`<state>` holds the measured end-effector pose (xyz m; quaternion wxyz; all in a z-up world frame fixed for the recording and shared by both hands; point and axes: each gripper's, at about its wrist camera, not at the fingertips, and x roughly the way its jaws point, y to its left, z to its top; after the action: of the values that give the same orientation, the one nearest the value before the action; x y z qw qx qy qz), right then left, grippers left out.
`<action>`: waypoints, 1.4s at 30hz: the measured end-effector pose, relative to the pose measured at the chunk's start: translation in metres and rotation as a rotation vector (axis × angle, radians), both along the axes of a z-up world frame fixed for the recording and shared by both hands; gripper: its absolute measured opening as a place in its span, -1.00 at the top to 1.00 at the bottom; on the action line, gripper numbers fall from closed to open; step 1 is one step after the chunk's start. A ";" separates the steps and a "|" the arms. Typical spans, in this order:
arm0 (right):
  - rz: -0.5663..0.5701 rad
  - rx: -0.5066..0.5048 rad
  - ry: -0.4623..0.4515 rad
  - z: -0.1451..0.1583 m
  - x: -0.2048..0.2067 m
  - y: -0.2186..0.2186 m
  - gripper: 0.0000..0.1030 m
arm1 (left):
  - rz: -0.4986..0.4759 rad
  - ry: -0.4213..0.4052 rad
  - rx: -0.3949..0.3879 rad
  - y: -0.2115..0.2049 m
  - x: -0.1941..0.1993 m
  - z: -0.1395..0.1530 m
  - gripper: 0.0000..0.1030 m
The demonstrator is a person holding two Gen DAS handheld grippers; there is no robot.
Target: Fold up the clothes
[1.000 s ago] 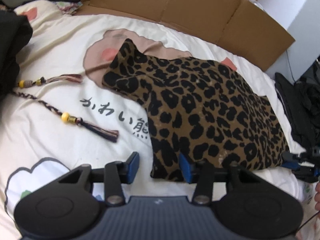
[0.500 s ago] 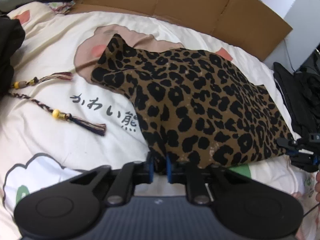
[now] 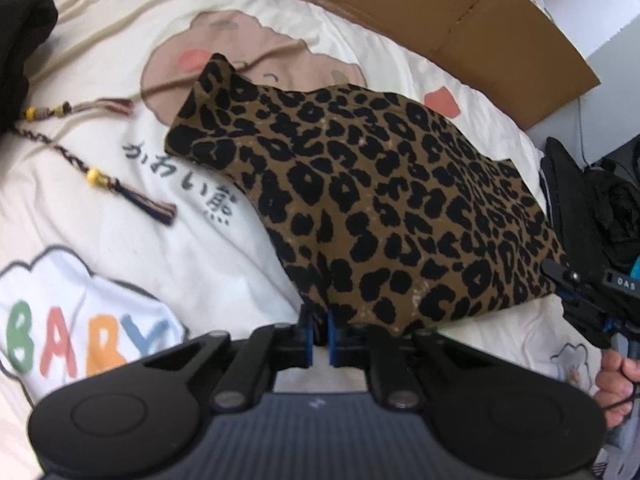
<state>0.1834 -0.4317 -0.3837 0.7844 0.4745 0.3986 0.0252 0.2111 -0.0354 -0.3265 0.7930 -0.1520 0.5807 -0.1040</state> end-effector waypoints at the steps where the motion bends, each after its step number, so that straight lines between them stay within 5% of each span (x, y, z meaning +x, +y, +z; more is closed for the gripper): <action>1: 0.002 -0.010 -0.004 0.002 0.001 -0.002 0.85 | 0.004 0.011 -0.007 -0.001 0.001 0.000 0.88; 42: -0.181 -0.123 -0.009 0.032 -0.025 -0.068 0.85 | -0.128 0.341 -0.053 -0.071 -0.019 0.012 0.93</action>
<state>0.1579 -0.5000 -0.3518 0.8129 0.4594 0.3515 -0.0680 0.1925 -0.1065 -0.3147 0.6705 -0.1509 0.7123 -0.1424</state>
